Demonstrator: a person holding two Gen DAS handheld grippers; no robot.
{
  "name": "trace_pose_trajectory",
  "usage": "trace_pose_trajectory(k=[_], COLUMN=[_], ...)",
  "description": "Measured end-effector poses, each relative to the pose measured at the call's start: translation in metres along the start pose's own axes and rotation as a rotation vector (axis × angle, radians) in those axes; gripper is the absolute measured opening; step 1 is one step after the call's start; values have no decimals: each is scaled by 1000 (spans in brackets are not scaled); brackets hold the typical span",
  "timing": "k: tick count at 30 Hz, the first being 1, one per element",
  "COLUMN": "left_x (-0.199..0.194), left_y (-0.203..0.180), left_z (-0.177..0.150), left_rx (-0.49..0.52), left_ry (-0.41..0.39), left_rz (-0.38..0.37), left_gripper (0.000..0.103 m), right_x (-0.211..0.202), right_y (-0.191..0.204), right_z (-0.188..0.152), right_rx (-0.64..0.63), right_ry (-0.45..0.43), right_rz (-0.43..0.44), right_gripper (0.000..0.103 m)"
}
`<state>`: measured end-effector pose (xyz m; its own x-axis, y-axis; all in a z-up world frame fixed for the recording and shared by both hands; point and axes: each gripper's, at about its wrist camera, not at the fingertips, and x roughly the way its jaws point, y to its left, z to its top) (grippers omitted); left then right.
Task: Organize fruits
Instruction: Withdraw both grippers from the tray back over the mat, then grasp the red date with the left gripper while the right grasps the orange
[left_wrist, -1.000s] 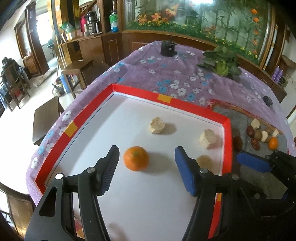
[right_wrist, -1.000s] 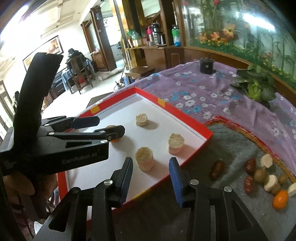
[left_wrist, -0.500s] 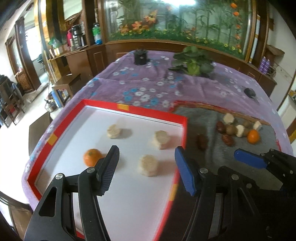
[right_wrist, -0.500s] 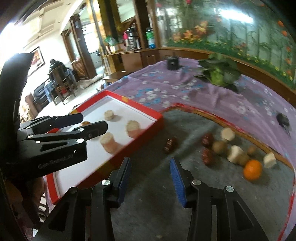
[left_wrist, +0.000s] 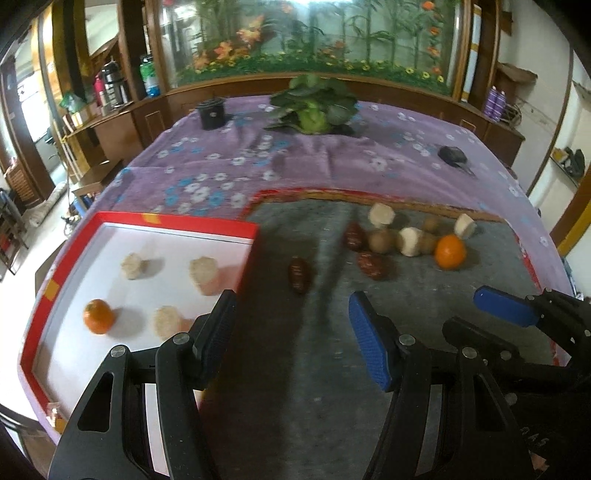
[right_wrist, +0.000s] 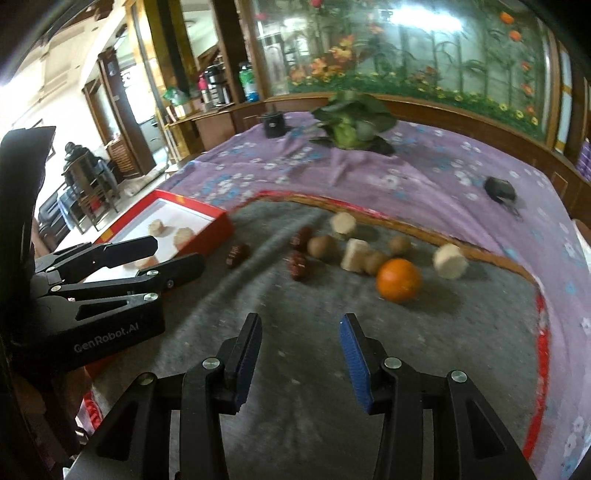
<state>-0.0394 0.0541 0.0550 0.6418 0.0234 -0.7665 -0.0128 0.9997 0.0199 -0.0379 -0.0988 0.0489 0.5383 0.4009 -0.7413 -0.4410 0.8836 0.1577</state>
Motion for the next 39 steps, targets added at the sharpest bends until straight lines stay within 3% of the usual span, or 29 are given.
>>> trace_pose_trajectory(k=[15, 26, 39], left_x=[16, 31, 54], left_y=[-50, -8, -32], left_z=[4, 7, 24], left_rx=[70, -11, -11], left_ry=[22, 106, 131], left_rz=[-10, -182, -177], left_gripper=[63, 63, 62], right_x=[-14, -12, -5], right_y=[-45, -61, -71], right_z=[-14, -17, -17], right_rx=[56, 77, 89], right_ry=[-5, -8, -7], right_rz=[-25, -11, 5], right_gripper=[43, 44, 44])
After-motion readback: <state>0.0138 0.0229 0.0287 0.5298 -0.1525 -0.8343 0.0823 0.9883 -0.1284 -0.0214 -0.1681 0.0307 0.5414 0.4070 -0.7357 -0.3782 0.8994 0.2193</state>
